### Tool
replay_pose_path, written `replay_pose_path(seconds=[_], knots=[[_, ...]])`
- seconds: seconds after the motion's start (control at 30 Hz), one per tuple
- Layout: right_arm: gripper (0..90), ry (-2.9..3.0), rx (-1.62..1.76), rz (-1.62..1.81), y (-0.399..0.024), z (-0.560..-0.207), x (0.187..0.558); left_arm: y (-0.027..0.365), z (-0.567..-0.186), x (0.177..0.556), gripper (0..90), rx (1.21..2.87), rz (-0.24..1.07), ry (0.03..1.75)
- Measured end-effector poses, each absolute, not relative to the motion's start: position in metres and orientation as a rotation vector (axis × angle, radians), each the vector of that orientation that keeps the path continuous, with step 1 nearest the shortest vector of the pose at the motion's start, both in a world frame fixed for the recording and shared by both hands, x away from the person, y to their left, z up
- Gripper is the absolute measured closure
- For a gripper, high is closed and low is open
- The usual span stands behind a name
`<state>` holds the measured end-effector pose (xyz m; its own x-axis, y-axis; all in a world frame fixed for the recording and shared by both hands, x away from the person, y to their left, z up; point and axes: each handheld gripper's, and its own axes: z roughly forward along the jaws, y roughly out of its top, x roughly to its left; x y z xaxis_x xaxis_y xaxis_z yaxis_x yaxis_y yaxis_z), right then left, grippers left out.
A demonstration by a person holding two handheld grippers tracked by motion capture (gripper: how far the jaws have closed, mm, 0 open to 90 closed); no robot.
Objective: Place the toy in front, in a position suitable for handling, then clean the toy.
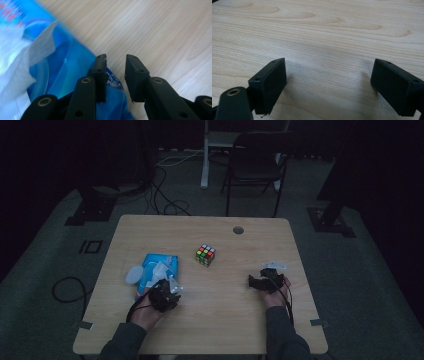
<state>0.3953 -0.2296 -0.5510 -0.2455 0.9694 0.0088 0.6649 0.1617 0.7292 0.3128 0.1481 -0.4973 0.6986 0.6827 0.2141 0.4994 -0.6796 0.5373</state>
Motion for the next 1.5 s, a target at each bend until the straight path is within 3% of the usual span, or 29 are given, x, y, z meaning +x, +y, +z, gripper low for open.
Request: replay_pose_path(seconds=[0.3,0.47,0.83,1.5], knots=[[13.1,1.988,1.538,0.868,-0.229,-0.551,0.395,0.188,-0.499,0.324,65.8,2.351,0.627,1.090],[13.7,2.007,1.516,0.877,-0.228,-0.551,0.395,0.183,-0.499,0.319,57.7,2.271,0.576,1.006],[17.5,2.014,1.500,0.888,-0.228,-0.551,0.395,0.178,-0.520,0.315,50.7,2.124,0.521,0.979],[13.0,2.048,1.474,0.893,-0.224,-0.551,0.396,0.173,-0.541,0.322,48.2,2.147,0.460,1.004]])
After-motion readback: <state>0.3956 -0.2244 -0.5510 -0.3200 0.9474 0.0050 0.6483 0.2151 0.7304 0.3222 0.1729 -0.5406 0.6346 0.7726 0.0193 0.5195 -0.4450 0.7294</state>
